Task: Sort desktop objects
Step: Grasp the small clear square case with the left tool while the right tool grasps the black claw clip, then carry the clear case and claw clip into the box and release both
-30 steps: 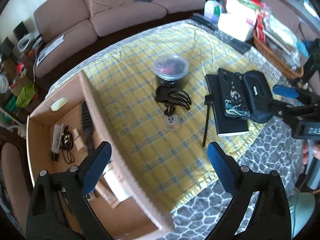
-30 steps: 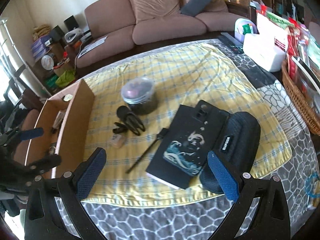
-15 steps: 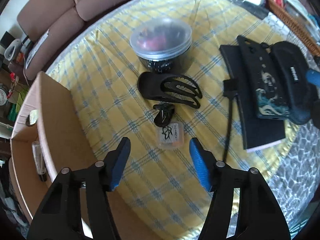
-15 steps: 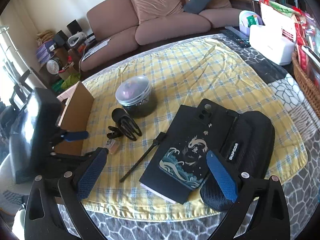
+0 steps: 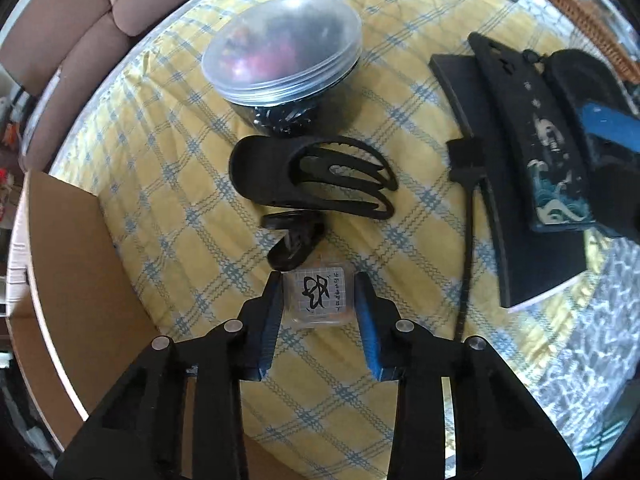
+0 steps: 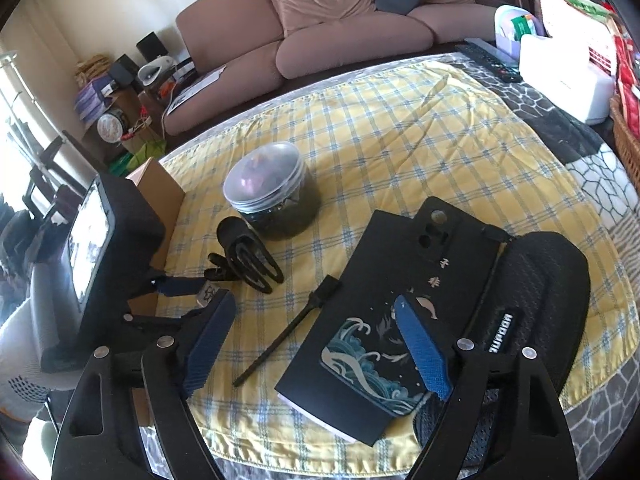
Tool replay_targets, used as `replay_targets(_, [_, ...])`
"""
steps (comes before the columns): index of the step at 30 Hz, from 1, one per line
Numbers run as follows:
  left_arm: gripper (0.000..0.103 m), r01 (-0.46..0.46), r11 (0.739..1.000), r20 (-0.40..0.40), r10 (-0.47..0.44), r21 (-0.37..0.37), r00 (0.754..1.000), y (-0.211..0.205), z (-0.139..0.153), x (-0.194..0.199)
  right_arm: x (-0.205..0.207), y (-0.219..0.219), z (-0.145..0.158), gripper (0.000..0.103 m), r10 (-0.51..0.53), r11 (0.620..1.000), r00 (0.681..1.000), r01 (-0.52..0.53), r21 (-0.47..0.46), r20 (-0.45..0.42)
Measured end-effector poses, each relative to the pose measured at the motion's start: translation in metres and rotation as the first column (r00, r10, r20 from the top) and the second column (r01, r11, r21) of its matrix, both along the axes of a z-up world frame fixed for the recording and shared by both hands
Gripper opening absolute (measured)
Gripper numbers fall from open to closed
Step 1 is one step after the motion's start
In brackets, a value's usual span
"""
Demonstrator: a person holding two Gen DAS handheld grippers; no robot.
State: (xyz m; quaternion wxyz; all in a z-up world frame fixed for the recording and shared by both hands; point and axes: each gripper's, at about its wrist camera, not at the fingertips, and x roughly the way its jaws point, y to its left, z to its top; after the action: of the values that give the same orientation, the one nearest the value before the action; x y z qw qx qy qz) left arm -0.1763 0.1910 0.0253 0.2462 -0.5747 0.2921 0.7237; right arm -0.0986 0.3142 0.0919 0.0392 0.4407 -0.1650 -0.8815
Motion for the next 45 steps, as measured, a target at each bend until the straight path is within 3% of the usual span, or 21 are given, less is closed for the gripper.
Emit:
replay_targets(5, [0.032, -0.020, 0.997, -0.005, 0.020, 0.080, 1.000, -0.020, 0.023, 0.001, -0.018, -0.009, -0.002, 0.079, 0.027, 1.000, 1.000, -0.027, 0.013, 0.003])
replay_targets(9, [0.032, -0.019, 0.985, -0.042, 0.027, 0.169, 0.999, -0.046, 0.065, 0.004, -0.037, -0.025, -0.006, 0.075, 0.076, 0.996, 0.997, -0.077, 0.046, 0.012])
replay_targets(15, [0.032, -0.028, 0.975, -0.097, 0.050, 0.220, 0.994, -0.083, 0.111, 0.003, -0.068, -0.061, -0.021, 0.071, 0.187, 0.971, 0.981, -0.193, 0.142, 0.052])
replay_targets(21, [0.032, -0.058, 0.966, -0.095, 0.085, 0.254, 0.992, -0.122, 0.119, -0.001, -0.092, -0.086, -0.040, 0.066, 0.263, 0.933, 0.957, -0.284, 0.223, 0.120])
replay_targets(23, [0.032, -0.070, 0.962, -0.089, 0.097, 0.263, 0.991, -0.132, 0.117, 0.002, -0.096, -0.089, -0.048, 0.050, 0.272, 0.931, 0.951, -0.299, 0.211, 0.147])
replay_targets(28, [0.032, -0.121, 0.952, -0.074, 0.147, 0.282, 0.986, -0.170, 0.114, 0.004, -0.091, -0.090, -0.045, 0.039, 0.259, 0.937, 0.954, -0.286, 0.201, 0.153])
replay_targets(32, [0.032, -0.164, 0.940, -0.071, 0.193, 0.299, 0.979, -0.203, 0.116, 0.003, -0.082, -0.088, -0.028, 0.036, 0.237, 0.952, 0.962, -0.257, 0.164, 0.133])
replay_targets(38, [0.032, -0.217, 0.927, -0.071, 0.249, 0.307, 0.966, -0.243, 0.119, 0.008, -0.061, -0.094, 0.021, 0.035, 0.229, 0.968, 0.972, -0.233, 0.097, 0.055])
replay_targets(45, [0.032, -0.290, 0.915, -0.041, 0.313, 0.280, 0.949, -0.289, 0.102, 0.021, -0.047, -0.160, 0.078, 0.035, 0.325, 0.945, 0.945, -0.322, 0.059, -0.039])
